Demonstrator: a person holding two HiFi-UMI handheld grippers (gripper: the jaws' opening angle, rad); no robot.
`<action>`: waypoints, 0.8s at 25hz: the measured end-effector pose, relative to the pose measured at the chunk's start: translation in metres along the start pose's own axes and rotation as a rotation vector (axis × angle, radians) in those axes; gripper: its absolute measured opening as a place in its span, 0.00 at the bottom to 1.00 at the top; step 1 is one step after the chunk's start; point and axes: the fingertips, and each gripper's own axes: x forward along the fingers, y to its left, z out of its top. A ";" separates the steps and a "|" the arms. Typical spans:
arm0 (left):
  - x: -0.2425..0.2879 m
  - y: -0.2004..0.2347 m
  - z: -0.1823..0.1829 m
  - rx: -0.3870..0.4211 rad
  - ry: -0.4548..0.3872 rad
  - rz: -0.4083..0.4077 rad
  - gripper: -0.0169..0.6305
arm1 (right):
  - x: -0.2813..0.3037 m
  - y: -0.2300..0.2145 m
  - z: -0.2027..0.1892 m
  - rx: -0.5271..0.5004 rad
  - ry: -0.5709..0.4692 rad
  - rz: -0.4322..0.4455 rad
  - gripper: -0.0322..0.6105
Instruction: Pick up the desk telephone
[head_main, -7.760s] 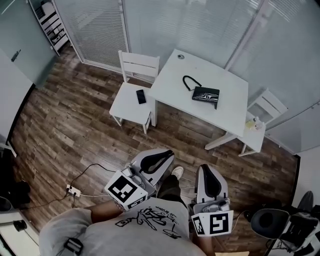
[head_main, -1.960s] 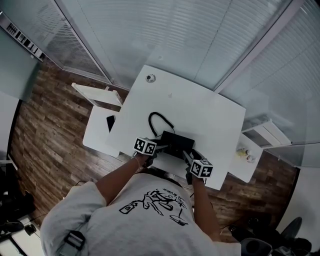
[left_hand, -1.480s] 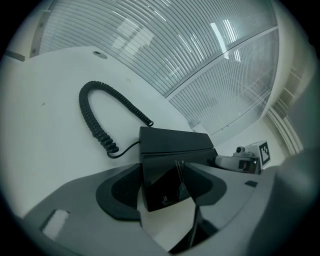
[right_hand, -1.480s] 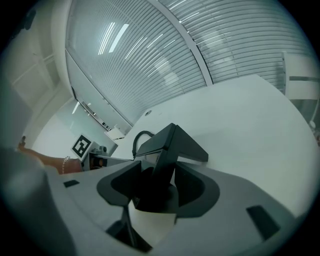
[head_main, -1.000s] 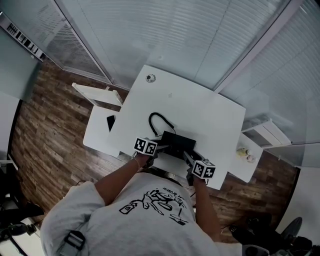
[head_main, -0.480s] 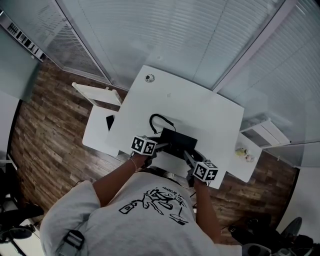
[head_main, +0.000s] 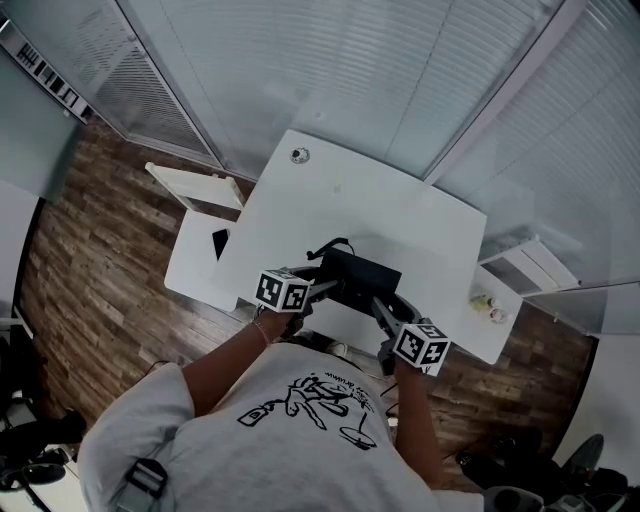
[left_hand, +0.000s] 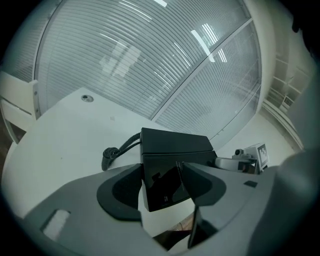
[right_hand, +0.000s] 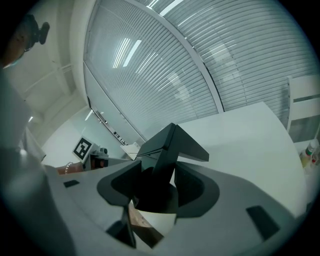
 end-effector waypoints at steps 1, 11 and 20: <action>-0.003 -0.004 0.003 0.009 -0.007 0.002 0.42 | -0.003 0.002 0.003 0.003 -0.005 0.004 0.36; -0.035 -0.047 0.040 0.056 -0.057 -0.015 0.42 | -0.038 0.037 0.050 -0.031 -0.073 0.023 0.36; -0.075 -0.087 0.078 0.079 -0.089 -0.032 0.42 | -0.071 0.079 0.095 -0.092 -0.132 0.022 0.36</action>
